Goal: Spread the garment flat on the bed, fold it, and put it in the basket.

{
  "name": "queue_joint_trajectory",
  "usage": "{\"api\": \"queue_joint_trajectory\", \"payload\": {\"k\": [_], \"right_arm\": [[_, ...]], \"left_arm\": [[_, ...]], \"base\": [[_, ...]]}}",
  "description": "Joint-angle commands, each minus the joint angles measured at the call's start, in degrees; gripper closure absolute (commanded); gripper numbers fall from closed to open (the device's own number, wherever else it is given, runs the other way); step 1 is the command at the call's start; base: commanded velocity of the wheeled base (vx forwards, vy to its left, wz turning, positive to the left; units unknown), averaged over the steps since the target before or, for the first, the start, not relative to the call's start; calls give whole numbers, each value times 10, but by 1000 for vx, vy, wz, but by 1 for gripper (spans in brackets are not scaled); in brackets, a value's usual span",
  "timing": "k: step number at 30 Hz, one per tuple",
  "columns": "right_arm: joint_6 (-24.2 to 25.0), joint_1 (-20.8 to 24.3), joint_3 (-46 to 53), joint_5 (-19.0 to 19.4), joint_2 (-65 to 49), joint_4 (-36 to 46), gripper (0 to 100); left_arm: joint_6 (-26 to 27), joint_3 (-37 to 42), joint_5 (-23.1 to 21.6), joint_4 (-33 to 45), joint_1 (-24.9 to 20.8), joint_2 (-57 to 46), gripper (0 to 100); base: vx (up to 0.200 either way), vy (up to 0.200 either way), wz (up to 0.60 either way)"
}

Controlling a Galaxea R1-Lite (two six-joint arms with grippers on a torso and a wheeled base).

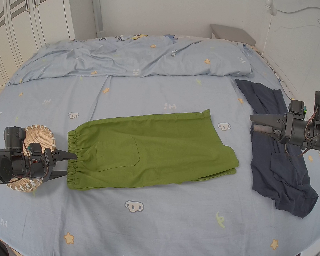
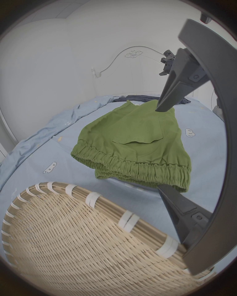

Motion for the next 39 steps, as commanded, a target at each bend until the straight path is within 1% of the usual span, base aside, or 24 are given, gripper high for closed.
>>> {"api": "queue_joint_trajectory", "payload": {"k": [1, 6, 9, 10, 12, 18, 26, 29, 33, 39], "right_arm": [[0, 2, 2, 0, -4, -1, 0], [0, 2, 2, 0, -3, -1, 0], [0, 2, 2, 0, -3, 0, 0], [-1, 2, 2, 0, -3, -1, 0], [-1, 2, 2, 0, -3, -1, 0], [-1, 2, 2, -1, -2, -1, 0], [-1, 6, 3, -1, -2, -1, 0], [-1, 6, 3, -1, -2, -1, 0], [-1, 6, 3, -1, -2, -1, 0], [-1, 6, 4, -1, -2, -1, 0]], "left_arm": [[-1, 6, 1, -28, -6, 34, 0], [-2, 2, 1, -75, -9, 65, 0], [-2, 1, 2, -89, -10, 74, 0], [-3, 3, 4, -115, -16, 85, 0], [-3, 6, 5, -124, -16, 85, 0], [-1, 7, 7, -126, -17, 89, 0], [25, 9, 7, -127, -7, 95, 0], [34, 13, 9, -129, -16, 97, 0], [70, 13, 12, -129, -29, 109, 0], [73, 10, 15, -129, -32, 112, 0]], "base": [[0, 0, 0], [0, 0, 0], [0, 0, 0], [0, 0, 0], [0, 0, 0], [0, 0, 0], [0, 0, 0], [0, 0, 0], [0, 0, 0], [0, 0, 0]]}}
